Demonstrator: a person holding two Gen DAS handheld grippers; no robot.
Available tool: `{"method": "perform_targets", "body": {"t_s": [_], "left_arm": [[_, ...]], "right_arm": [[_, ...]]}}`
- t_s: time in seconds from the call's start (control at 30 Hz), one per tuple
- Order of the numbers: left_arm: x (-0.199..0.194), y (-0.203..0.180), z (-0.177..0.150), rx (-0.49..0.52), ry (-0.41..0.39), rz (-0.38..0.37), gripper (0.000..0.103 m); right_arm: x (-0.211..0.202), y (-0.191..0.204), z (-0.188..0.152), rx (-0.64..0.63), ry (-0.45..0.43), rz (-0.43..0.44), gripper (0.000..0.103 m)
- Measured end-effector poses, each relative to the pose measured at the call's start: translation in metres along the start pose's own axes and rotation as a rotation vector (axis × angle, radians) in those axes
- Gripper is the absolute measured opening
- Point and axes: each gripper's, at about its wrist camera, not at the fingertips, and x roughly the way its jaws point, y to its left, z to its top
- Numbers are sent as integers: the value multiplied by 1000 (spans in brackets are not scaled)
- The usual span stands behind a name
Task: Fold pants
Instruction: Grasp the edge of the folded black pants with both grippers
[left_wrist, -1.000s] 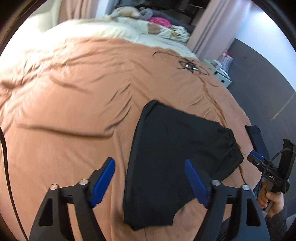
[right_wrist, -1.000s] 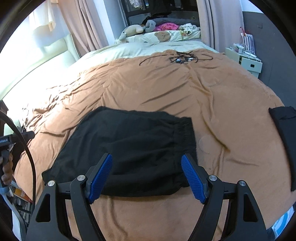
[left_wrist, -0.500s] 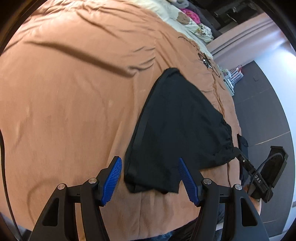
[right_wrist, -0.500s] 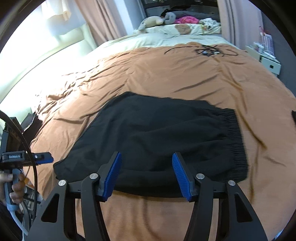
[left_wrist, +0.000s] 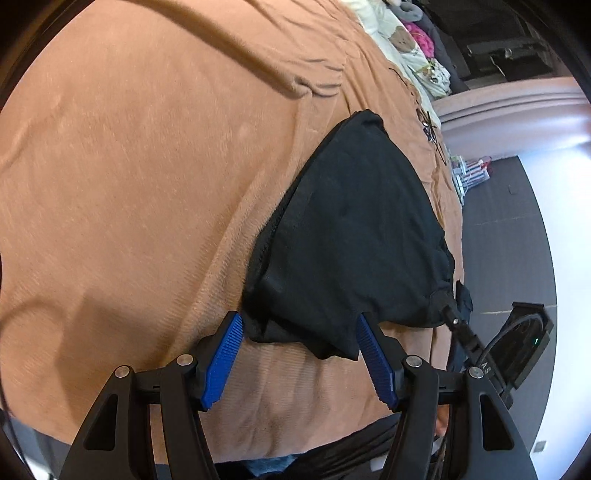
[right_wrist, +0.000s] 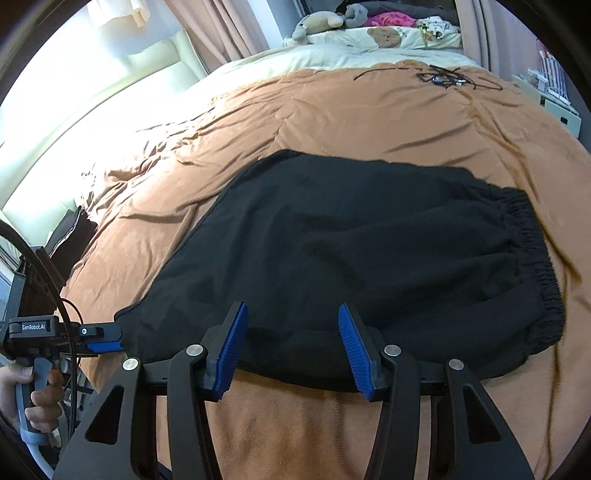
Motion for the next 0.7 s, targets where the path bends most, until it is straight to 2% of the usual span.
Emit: {"method": "perform_targets", "body": {"t_s": [0.17,0.47,0.63,0.7], "left_arm": [[5,-2,-1,-35,-12,14,66],[-2,5,-15,-217,-162,9,66],[-2,5,-13,-257,-186,18,66],[1,3,-11,-253,-201,37,58]], "right_arm": [[8,-1,-1,12,20,3,49],[17,-3,-2,69,27,11,48],[18,-7,-5,80,31,19,47],[20,-8,-5,92,34,25,43]]}}
